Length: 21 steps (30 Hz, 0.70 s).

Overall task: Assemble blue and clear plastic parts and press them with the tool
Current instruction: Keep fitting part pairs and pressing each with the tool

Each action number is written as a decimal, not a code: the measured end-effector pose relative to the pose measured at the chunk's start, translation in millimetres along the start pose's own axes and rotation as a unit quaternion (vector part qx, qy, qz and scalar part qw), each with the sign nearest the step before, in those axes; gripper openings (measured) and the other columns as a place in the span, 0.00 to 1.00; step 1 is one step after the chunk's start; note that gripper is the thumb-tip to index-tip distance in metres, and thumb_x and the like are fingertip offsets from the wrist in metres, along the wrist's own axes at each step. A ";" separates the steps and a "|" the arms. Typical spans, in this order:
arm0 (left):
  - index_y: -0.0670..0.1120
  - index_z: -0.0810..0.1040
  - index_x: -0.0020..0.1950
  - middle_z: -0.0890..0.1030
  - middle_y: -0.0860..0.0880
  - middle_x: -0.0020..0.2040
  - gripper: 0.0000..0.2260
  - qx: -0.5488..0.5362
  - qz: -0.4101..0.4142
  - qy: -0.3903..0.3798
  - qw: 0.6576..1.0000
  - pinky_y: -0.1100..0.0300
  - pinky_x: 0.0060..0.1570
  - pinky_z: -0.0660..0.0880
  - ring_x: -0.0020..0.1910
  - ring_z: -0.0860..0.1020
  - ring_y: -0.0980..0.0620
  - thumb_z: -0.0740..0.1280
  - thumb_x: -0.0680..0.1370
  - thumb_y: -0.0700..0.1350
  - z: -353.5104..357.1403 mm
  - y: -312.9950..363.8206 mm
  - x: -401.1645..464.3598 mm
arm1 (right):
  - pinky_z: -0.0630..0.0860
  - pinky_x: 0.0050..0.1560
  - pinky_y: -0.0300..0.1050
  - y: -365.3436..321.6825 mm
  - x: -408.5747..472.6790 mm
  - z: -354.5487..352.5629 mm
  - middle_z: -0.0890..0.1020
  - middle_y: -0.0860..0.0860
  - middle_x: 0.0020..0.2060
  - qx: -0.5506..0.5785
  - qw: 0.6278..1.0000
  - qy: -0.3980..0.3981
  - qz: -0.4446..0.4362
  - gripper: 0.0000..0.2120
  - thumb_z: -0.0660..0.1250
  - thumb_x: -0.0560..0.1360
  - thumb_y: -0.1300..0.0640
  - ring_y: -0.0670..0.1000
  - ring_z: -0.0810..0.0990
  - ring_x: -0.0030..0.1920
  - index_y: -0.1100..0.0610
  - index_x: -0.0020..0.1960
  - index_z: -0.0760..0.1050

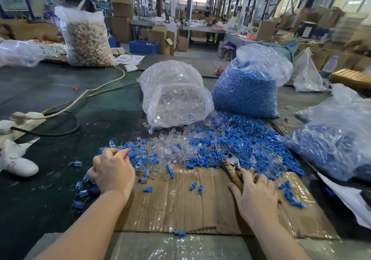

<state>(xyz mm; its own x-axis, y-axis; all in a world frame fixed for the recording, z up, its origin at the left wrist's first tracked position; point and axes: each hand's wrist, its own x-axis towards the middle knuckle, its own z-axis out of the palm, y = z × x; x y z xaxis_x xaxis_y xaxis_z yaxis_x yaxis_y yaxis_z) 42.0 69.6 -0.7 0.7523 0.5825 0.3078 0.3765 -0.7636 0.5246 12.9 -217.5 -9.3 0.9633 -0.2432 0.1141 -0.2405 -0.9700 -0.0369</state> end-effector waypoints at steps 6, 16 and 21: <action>0.46 0.79 0.57 0.73 0.52 0.49 0.11 -0.137 0.108 -0.024 0.984 0.63 0.54 0.62 0.53 0.65 0.54 0.66 0.76 0.41 3.6 33.2 -24.6 | 0.58 0.69 0.52 -16.2 -5.6 -7.8 0.67 0.51 0.68 -0.005 0.999 0.040 -0.036 0.21 0.54 0.78 0.41 0.53 0.64 0.68 0.46 0.70 0.62; 0.47 0.77 0.60 0.77 0.52 0.55 0.11 -0.155 0.204 -0.178 0.950 0.70 0.56 0.62 0.53 0.68 0.60 0.63 0.78 0.43 29.0 73.4 -49.7 | 0.66 0.60 0.38 -58.0 1.1 3.3 0.75 0.46 0.54 0.152 0.969 0.049 -0.189 0.10 0.56 0.79 0.60 0.47 0.70 0.56 0.52 0.57 0.72; 0.46 0.76 0.62 0.74 0.51 0.57 0.13 -0.146 0.205 -0.170 0.953 0.69 0.55 0.62 0.54 0.67 0.58 0.62 0.78 0.39 35.0 84.8 -43.7 | 0.69 0.52 0.38 -62.3 10.4 11.6 0.75 0.46 0.52 0.161 0.972 0.044 -0.165 0.07 0.58 0.79 0.58 0.47 0.72 0.52 0.51 0.55 0.71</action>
<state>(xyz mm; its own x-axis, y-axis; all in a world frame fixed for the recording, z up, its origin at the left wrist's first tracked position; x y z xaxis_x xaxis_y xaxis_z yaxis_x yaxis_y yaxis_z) 60.0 -30.3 2.6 0.9544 0.0889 0.2851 -0.1165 -0.7682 0.6295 39.3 -159.6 -17.4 0.9641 0.0676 0.2566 0.1439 -0.9457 -0.2915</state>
